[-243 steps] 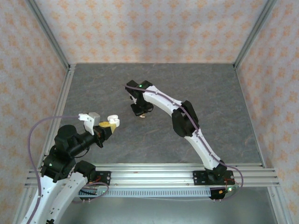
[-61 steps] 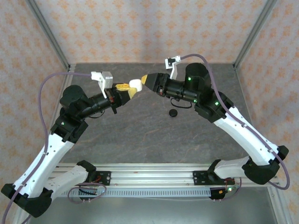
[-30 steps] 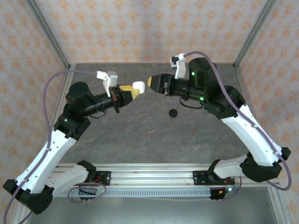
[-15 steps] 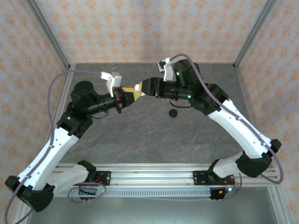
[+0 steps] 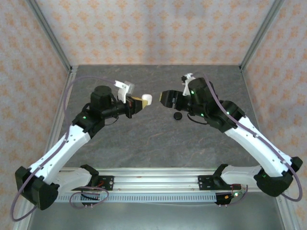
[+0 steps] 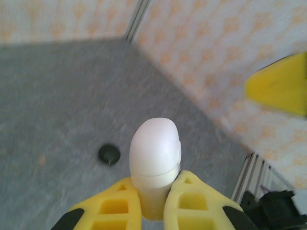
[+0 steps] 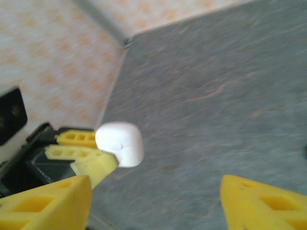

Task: Insert wireless bluetooth earbuds into charging case

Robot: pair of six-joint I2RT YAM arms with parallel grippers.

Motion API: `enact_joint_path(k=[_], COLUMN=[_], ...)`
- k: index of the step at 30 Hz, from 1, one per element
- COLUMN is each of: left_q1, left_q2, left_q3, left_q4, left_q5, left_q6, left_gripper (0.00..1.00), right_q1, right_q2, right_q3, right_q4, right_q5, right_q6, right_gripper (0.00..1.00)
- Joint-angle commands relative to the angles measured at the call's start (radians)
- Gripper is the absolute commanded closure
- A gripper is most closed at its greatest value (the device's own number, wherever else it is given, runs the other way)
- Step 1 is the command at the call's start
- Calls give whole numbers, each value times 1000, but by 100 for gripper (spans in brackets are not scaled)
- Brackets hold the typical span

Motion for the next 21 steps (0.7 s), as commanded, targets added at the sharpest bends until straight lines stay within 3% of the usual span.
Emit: enact_joint_path(k=[1, 5, 8, 19, 21], left_q1=[-6, -7, -7, -11, -10], left_q2=[36, 83, 133, 350, 365], left_q3=[-100, -220, -279, -323, -322], left_q4=[28, 91, 123, 145, 141], left_q5=[-31, -61, -77, -101, -114], left_q6=[-19, -49, -62, -37, -32], left_gripper=[100, 100, 100, 100, 94], right_q1=[-22, -66, -117, -301, -338], right_q2=[-80, -186, -239, -141, -125], right_q3=[-112, -287, -386, -538, -563], right_q4=[-47, -75, -67, 36, 80], right_q5=[281, 476, 529, 584, 585], right_q6=[-40, -16, -3, -118, -154], right_gripper=[20, 7, 2, 1, 1])
